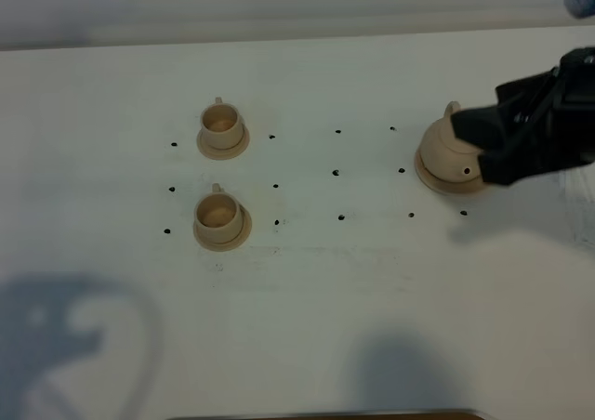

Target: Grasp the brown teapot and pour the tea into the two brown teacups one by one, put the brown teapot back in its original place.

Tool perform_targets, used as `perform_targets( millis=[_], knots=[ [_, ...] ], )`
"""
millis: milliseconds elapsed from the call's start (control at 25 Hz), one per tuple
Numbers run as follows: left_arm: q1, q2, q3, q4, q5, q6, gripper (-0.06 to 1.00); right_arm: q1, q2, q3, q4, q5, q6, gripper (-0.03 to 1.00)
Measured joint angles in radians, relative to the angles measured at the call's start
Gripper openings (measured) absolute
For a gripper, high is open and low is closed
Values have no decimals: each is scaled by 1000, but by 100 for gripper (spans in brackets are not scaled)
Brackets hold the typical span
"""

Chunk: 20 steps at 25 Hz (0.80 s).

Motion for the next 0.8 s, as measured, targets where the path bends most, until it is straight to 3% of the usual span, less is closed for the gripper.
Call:
perform_targets(
  millis=[440, 800],
  knots=[
    [0, -75, 12, 48, 81, -82, 48, -23, 152, -130, -23, 43, 45, 47],
    [0, -187, 44, 65, 130, -129, 46, -23, 173, -144, -25, 43, 45, 47]
  ],
)
